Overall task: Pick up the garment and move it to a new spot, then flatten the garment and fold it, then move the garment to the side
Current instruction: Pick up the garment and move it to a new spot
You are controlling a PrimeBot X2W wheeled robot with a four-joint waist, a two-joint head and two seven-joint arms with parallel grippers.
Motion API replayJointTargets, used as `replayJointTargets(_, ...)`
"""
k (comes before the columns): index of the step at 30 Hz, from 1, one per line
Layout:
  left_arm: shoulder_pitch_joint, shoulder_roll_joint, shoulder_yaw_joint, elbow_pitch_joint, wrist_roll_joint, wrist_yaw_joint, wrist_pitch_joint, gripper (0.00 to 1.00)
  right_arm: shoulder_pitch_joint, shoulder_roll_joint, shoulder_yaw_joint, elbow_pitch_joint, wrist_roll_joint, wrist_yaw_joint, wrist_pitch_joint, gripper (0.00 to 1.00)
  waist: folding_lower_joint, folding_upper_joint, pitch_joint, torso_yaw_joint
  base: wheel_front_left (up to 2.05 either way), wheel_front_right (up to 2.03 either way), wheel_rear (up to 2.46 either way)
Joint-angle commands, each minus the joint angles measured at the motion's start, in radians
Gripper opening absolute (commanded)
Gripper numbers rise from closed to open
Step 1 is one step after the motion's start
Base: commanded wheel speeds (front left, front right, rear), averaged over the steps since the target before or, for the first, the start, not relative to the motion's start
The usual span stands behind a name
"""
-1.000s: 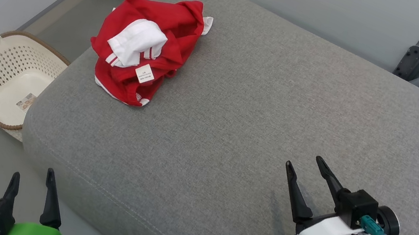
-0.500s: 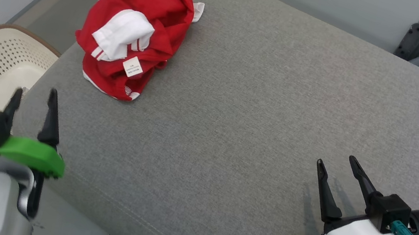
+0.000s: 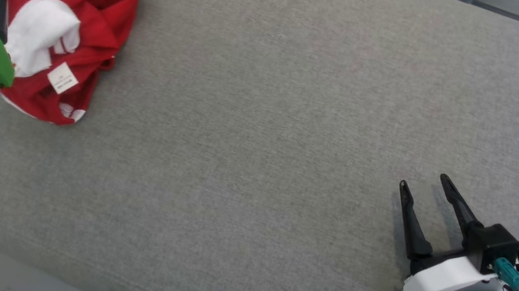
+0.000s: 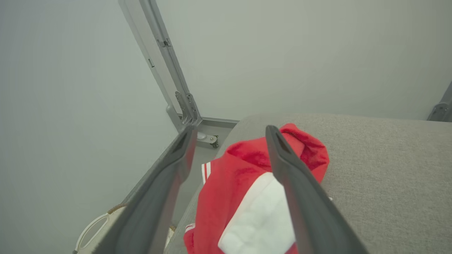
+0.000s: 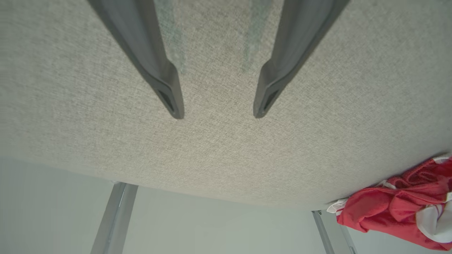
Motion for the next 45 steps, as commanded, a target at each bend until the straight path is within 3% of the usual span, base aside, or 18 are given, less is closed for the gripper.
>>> replayJointTargets(1,-0.011,0.009,-0.004,0.005,-0.009,0.002,0.002,1.00,-0.013,-0.006,0.000,0.000,0.006,-0.001,-0.003,1.00,-0.0001,0.0065,0.070,-0.080,0.00,0.00,0.00)
replayJointTargets(6,-0.072,0.096,-0.050,0.118,-0.012,0.003,0.100,1.00,-0.023,-0.017,0.000,0.000,0.014,-0.001,-0.003,1.00,-0.0001,0.0065,0.110,-0.128,0.00,0.00,0.00)
replayJointTargets(8,-0.089,0.111,-0.038,0.160,-0.020,0.029,0.121,1.00,-0.021,-0.018,0.003,0.004,0.017,-0.001,-0.003,1.00,-0.0001,0.0065,0.122,-0.143,0.00,0.00,0.00)
replayJointTargets(15,-0.102,0.111,-0.026,0.239,-0.059,0.023,0.164,1.00,-0.015,-0.019,-0.005,0.026,0.028,-0.001,-0.001,1.00,-0.0001,0.0065,0.139,-0.159,0.00,0.00,0.00)
replayJointTargets(16,-0.105,0.113,-0.026,0.248,-0.063,0.021,0.166,0.91,-0.016,-0.017,-0.005,0.030,0.029,-0.001,0.000,1.00,-0.0001,0.0065,0.139,-0.158,0.00,0.00,0.00)
replayJointTargets(18,-0.099,0.110,-0.033,0.267,-0.064,0.019,0.179,0.00,-0.019,-0.014,-0.004,0.038,0.033,-0.001,0.000,1.00,-0.0001,0.0065,0.135,-0.156,0.00,0.00,0.00)
replayJointTargets(21,-0.098,0.104,-0.036,0.284,-0.066,0.018,0.182,0.00,-0.026,-0.004,0.002,0.040,0.037,-0.001,0.000,1.00,-0.0001,0.0065,0.122,-0.150,0.00,0.00,0.00)
replayJointTargets(31,-0.168,0.089,-0.127,0.181,0.002,0.009,-0.014,0.00,-0.004,0.054,-0.007,0.051,0.056,-0.001,-0.002,1.00,-0.0001,0.0065,0.002,-0.148,0.00,0.00,0.00)
replayJointTargets(37,-0.202,-0.004,-0.232,0.074,-0.015,0.001,-0.066,0.00,0.026,0.103,-0.012,0.063,0.069,-0.001,-0.002,1.00,-0.0001,0.0065,-0.085,-0.166,0.00,0.00,0.00)
replayJointTargets(45,-0.102,-0.129,-0.393,-0.107,-0.148,0.002,-0.082,0.00,0.060,0.138,-0.024,0.067,0.077,-0.001,-0.002,1.00,-0.0001,0.0065,-0.137,-0.234,0.00,0.00,0.00)
